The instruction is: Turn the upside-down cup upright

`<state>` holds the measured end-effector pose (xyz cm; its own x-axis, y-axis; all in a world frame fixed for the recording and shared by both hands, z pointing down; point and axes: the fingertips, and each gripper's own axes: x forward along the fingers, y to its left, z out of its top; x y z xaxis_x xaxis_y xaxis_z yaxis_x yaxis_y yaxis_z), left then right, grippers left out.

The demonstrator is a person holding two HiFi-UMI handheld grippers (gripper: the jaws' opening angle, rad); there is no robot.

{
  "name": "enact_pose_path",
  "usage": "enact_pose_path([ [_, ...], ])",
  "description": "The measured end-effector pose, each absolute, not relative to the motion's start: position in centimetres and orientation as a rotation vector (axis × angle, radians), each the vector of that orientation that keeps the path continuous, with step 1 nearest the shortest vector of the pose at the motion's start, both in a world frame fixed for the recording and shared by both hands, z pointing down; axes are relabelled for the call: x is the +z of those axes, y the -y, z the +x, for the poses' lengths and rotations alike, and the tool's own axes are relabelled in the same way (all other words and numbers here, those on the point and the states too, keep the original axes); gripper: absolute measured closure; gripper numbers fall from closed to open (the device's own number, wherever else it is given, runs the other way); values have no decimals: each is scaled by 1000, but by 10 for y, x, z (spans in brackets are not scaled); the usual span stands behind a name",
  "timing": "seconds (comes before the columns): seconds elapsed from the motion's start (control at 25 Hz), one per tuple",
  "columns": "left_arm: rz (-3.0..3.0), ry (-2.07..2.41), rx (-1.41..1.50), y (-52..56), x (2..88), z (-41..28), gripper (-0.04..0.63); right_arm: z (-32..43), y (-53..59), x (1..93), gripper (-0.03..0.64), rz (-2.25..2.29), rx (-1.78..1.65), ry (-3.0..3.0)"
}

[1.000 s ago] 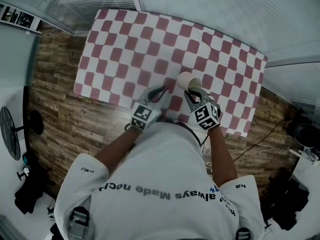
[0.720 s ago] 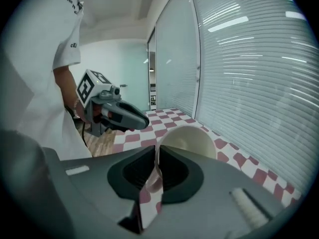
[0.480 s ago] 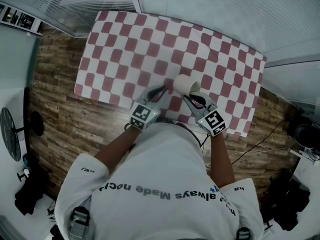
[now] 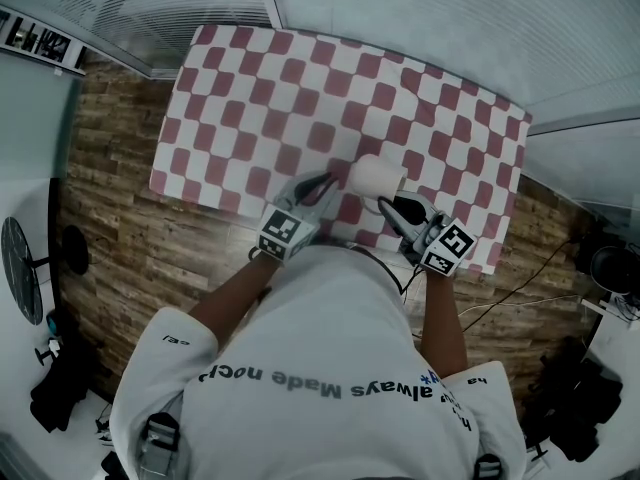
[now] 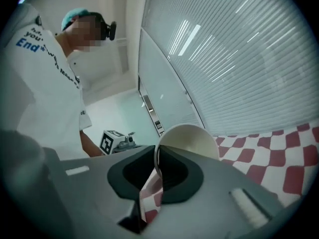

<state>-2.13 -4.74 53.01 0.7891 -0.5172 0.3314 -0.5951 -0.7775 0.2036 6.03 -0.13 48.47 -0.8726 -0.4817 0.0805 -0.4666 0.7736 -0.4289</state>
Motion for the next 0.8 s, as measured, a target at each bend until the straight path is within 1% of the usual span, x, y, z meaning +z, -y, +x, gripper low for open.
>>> enact_pose_path([
  [0.16,2693,836,365,45,528,-20,538,70,-2,476,591,-744,-739,-2815],
  [0.24,2706,799,328,43,524,-19,528,72,-4,475,591,-740,-744,-2807],
  [0.28,2718,758,286,42,518,-17,507,73,-4,475,591,-737,-744,-2810],
  [0.4,2761,561,116,34,494,-9,374,73,-6,473,591,-722,-740,-2817],
  [0.48,2760,426,45,31,483,-5,298,72,-7,471,591,-708,-738,-2811],
  [0.56,2706,292,-12,31,475,-2,244,71,-9,468,591,-688,-736,-2806],
  [0.6,2677,233,-32,31,473,0,200,70,-10,466,591,-677,-735,-2806],
  [0.68,2658,143,-37,32,470,4,166,68,-12,463,591,-649,-731,-2808],
  [0.8,2671,58,-11,34,470,13,150,65,-16,459,591,-612,-727,-2807],
])
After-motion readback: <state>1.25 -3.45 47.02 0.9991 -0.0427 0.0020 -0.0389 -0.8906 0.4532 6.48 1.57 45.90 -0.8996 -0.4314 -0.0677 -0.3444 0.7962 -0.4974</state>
